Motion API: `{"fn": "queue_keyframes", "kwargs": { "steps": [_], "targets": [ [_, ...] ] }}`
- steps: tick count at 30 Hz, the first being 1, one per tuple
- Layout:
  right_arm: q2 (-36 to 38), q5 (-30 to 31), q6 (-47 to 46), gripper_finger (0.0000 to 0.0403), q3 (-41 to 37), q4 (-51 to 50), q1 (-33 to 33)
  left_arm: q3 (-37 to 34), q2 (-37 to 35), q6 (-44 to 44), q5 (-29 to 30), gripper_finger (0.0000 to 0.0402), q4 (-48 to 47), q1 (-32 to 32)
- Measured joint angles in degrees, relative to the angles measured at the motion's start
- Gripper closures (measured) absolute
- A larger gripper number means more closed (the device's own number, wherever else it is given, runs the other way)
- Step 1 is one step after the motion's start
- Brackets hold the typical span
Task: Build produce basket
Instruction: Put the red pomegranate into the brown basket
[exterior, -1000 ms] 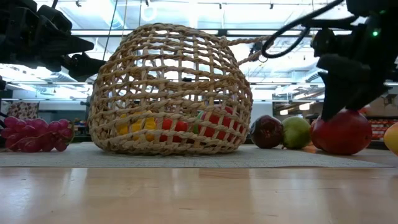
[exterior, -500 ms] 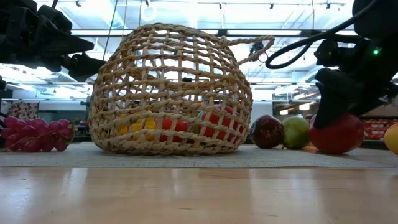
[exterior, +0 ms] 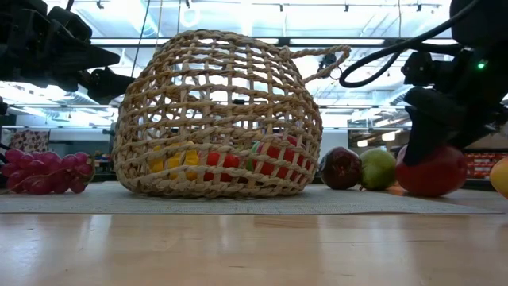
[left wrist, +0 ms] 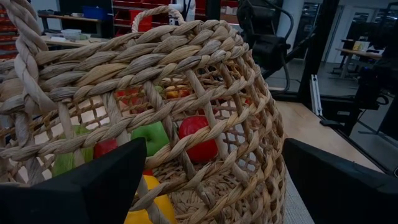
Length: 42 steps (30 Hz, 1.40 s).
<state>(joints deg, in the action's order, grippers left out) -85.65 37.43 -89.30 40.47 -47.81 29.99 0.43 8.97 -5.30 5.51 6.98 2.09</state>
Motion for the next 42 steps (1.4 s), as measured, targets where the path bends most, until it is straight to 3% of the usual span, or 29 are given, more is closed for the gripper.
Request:
{"fn": "queue_keyframes", "kwargs": {
  "steps": [13, 18, 26, 33, 42],
  "targets": [
    [-0.1, -0.3, 0.5, 0.0044, 0.4, -0.4, 0.0, 0.0, 0.0, 0.0, 0.0, 0.0015, 0.0, 0.0],
    [-0.3, -4.3, 1.1, 0.0044, 5.7, -7.9, 0.1, 0.0, 0.0, 0.0, 0.0, 0.0015, 0.0, 0.0],
    [-0.3, -2.7, 6.5, 0.0044, 14.0, -13.5, 0.0, 0.0, 0.0, 0.0, 0.0, 0.0015, 0.0, 0.0],
    [-0.3, 0.5, 15.7, 0.0044, 23.5, -12.7, 0.0, 0.0, 0.0, 0.0, 0.0, 0.0015, 0.0, 0.0],
    [-0.2, 6.8, 37.2, 0.0044, 34.7, 0.4, -0.3, 0.0, 0.0, 0.0, 0.0, 0.0015, 0.0, 0.0]
  ]
}}
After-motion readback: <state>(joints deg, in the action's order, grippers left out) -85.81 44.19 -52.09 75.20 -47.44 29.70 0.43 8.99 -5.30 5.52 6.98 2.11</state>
